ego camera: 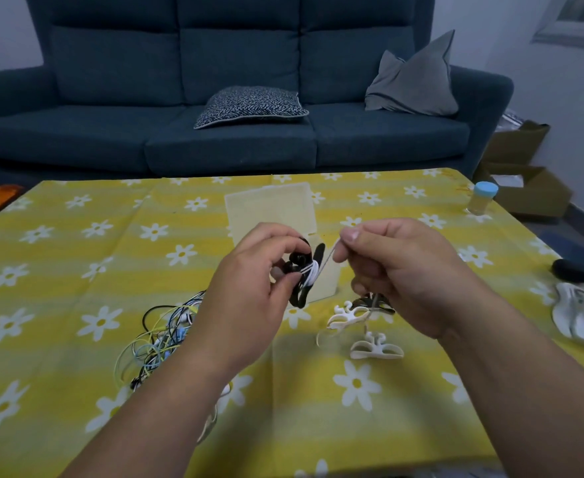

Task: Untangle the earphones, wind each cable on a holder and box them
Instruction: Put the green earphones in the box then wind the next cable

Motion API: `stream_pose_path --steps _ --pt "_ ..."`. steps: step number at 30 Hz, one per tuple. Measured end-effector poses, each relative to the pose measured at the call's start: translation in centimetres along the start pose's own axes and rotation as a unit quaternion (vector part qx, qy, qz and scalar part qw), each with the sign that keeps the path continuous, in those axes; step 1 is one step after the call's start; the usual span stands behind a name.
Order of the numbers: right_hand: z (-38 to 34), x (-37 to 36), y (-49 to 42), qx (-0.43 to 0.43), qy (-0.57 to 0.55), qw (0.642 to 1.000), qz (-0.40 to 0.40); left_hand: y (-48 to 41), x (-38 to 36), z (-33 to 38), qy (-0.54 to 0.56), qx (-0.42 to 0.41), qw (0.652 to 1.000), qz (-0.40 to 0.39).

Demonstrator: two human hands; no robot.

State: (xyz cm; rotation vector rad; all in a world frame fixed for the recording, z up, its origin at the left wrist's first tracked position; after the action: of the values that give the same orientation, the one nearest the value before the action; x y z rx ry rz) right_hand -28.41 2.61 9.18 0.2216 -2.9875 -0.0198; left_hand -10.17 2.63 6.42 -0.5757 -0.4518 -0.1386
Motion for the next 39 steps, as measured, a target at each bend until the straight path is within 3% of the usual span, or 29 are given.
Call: stream_pose_path --steps 4,10,14,17,21,25,35,39 --pt "-0.2 1.0 -0.4 0.016 -0.023 0.998 0.060 0.1 -0.3 0.2 0.099 0.064 0.992 -0.044" --pt "1.0 1.3 -0.7 0.020 0.100 0.985 0.139 -0.1 -0.2 1.3 0.348 0.137 0.926 -0.053" --pt "2.2 0.4 -1.1 -0.035 0.163 0.980 0.106 0.0 -0.2 1.2 0.410 0.161 0.897 -0.038" --pt "2.8 -0.9 -0.7 -0.059 0.184 0.980 0.036 -0.1 -0.2 0.7 0.441 0.186 0.877 0.036" --pt "2.5 -2.3 -0.2 -0.056 0.145 0.985 -0.068 -0.4 0.1 -0.2 0.403 0.197 0.883 0.139" --pt "2.3 -2.9 0.0 -0.041 0.116 0.986 -0.116 -0.4 0.0 -0.6 0.357 0.202 0.895 0.176" --pt "1.4 -3.1 0.5 -0.022 0.099 0.985 -0.142 -0.2 0.0 -0.9 0.311 0.198 0.908 0.199" --pt "0.8 -2.6 0.4 -0.001 0.035 0.996 -0.085 -0.1 0.1 -1.1 0.207 0.147 0.954 0.159"
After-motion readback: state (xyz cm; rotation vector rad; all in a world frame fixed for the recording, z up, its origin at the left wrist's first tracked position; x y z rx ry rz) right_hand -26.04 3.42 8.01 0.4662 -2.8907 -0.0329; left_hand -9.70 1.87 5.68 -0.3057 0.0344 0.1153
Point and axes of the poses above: each hand's wrist, its own y-axis away from the middle knuckle, its own x-axis out of the back of the hand, z = x × y, the point moved 1 cm from there along -y, towards the middle knuckle, and after that the axes turned 8 degrees about y, right-handed, at the moved point
